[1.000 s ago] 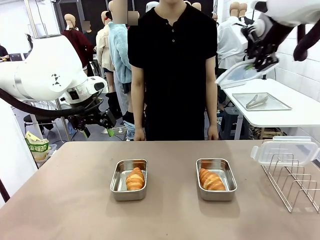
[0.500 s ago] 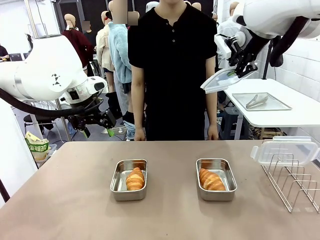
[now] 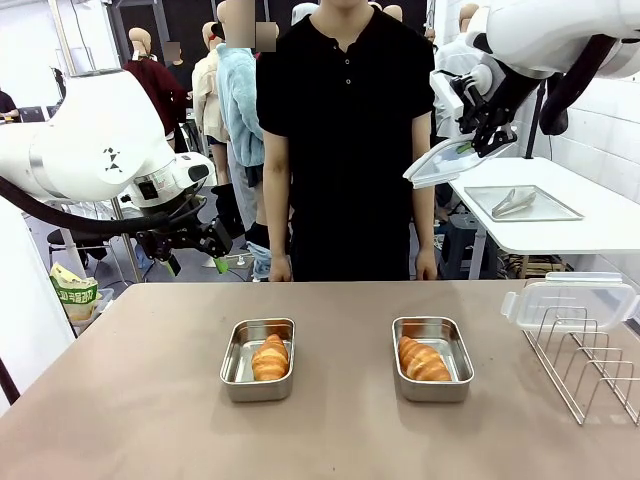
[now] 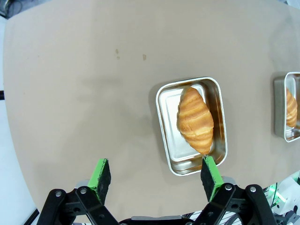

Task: Place the bread in airtight containers.
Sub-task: Release when the human grabs the Airtight Container lid, then pick up one Airtight Container lid and hand it to the human.

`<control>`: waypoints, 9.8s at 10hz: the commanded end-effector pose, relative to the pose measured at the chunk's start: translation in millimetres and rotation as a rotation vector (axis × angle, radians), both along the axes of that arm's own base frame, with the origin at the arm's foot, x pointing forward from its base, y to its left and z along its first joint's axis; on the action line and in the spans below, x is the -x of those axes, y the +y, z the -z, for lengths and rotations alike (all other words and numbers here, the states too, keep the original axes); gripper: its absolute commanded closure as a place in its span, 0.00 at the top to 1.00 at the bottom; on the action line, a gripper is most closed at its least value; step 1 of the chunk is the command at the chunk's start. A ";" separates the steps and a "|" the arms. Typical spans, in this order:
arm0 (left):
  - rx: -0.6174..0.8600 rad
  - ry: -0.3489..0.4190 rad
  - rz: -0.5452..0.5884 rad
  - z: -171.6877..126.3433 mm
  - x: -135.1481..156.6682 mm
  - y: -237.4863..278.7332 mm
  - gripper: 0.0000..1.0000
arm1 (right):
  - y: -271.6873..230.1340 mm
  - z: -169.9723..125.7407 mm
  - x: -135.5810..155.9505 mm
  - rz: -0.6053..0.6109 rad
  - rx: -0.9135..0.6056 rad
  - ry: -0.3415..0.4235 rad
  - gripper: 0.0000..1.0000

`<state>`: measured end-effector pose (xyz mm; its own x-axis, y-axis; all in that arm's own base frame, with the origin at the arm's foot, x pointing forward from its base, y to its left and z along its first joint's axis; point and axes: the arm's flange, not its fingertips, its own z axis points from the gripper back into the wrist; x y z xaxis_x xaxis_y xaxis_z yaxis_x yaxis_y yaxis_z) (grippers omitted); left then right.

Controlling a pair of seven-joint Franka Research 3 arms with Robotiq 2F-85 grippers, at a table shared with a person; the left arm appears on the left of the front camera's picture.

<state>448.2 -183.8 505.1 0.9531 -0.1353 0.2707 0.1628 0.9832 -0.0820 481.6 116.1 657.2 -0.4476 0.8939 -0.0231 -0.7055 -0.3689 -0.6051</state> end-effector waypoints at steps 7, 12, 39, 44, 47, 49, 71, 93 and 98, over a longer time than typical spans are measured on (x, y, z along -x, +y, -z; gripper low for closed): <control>-0.006 -0.004 -0.011 -1.3 -2.6 0.7 1.00 | -0.7 2.0 3.9 -0.002 -0.013 0.001 0.00; -0.006 -0.004 -0.011 -1.3 -2.6 0.7 1.00 | -0.7 2.0 3.9 -0.002 -0.013 0.001 0.00; -0.006 -0.004 -0.011 -1.3 -2.6 0.7 1.00 | 1.0 -9.0 5.9 -0.009 0.019 -0.004 1.00; -0.006 -0.004 -0.011 -1.3 -2.6 0.7 1.00 | 3.2 -5.7 6.3 -0.011 0.009 0.003 1.00; -0.006 -0.004 -0.011 -1.3 -2.6 0.7 1.00 | 3.2 -5.7 6.3 -0.011 0.009 0.003 1.00; -0.006 -0.004 -0.011 -1.3 -2.6 0.7 1.00 | 3.2 -5.7 6.3 -0.011 0.009 0.003 1.00; -0.006 -0.004 -0.011 -1.3 -2.6 0.7 1.00 | 3.2 -5.7 6.3 -0.011 0.009 0.003 1.00; -0.006 -0.004 -0.011 -1.3 -2.6 0.7 1.00 | -119.6 46.1 30.2 -0.026 0.134 0.344 1.00; -0.006 -0.004 -0.011 -1.3 -2.6 0.7 1.00 | -140.6 87.9 53.1 0.209 0.014 0.298 1.00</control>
<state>448.3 -183.8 505.0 0.9531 -0.1352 0.2707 0.1626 0.9833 -0.0815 431.4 -29.0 569.4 -0.3338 0.9403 0.0662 -0.9005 -0.2972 -0.3175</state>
